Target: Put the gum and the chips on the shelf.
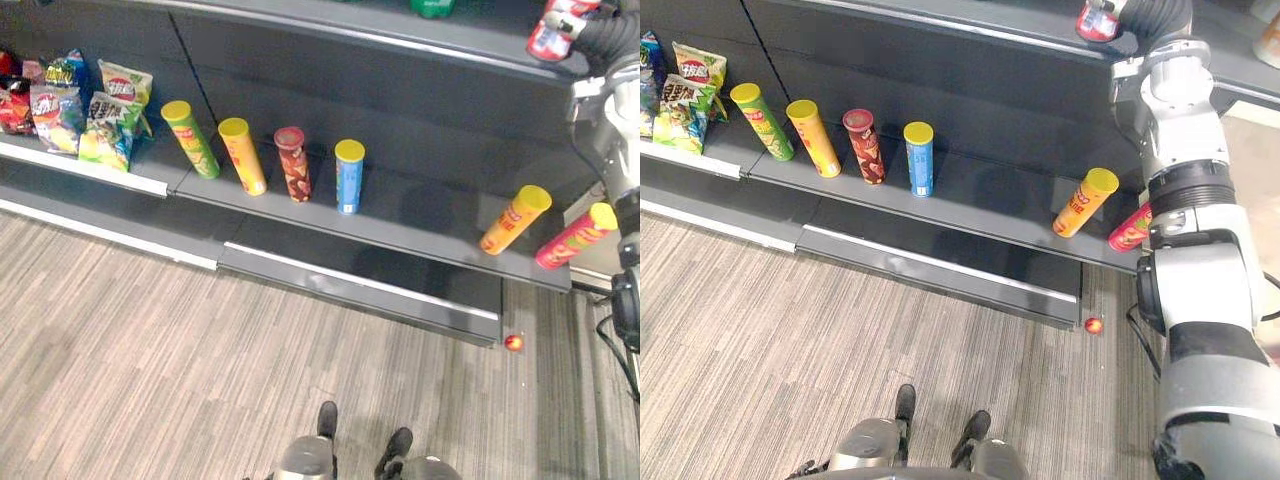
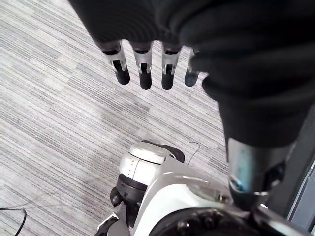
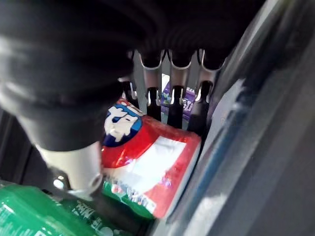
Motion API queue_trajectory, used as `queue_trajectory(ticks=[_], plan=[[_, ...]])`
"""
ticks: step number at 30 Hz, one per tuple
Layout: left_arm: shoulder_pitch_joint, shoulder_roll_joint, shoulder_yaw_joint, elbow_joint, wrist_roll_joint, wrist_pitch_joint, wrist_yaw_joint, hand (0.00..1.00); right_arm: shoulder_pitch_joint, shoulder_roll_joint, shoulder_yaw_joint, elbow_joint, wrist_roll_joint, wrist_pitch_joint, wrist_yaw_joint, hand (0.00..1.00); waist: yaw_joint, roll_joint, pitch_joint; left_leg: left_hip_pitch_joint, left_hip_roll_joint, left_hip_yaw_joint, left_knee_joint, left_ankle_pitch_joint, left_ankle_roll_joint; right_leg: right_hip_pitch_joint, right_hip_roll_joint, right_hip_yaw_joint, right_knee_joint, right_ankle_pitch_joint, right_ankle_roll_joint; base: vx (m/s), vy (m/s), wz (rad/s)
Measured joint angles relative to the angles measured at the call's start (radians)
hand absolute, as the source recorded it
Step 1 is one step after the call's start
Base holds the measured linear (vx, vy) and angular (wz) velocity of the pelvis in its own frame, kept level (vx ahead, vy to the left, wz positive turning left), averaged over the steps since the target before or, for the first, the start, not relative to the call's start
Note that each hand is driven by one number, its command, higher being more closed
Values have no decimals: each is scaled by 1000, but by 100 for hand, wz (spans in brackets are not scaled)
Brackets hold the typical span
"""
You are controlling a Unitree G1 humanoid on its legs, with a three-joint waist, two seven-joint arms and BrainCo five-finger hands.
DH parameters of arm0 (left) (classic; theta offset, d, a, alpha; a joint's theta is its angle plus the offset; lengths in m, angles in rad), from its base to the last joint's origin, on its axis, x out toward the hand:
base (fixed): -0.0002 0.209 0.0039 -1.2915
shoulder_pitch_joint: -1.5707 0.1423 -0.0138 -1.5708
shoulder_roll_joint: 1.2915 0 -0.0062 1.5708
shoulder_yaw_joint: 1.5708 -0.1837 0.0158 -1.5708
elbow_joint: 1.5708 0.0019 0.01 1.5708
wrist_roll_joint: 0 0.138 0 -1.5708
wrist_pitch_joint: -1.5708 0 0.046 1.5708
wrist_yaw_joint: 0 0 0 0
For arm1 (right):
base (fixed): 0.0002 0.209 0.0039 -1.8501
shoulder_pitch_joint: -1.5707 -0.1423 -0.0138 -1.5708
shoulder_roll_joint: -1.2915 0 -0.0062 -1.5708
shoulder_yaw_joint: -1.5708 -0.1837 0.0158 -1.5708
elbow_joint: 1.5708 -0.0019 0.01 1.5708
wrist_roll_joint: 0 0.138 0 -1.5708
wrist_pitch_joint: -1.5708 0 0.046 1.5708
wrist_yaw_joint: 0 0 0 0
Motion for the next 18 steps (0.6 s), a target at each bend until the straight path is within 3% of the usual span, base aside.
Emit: queue_trajectory(ticks=[8, 18], plan=[[-4, 1, -11, -23, -36, 1, 1, 0, -21, -11, 0, -2, -1, -38, -37, 100, 2, 9, 35, -9, 2, 9, 0, -4, -4, -33, -15, 5, 64, -34, -1, 12, 3, -1], [-14, 0, -19, -30, -37, -5, 1, 0, -27, -46, -1, -3, -1, -46, -41, 100, 16, 21, 62, -45, 9, 45, 90, -56, -3, -37, -25, 10, 82, -41, -4, 4, 9, -2]])
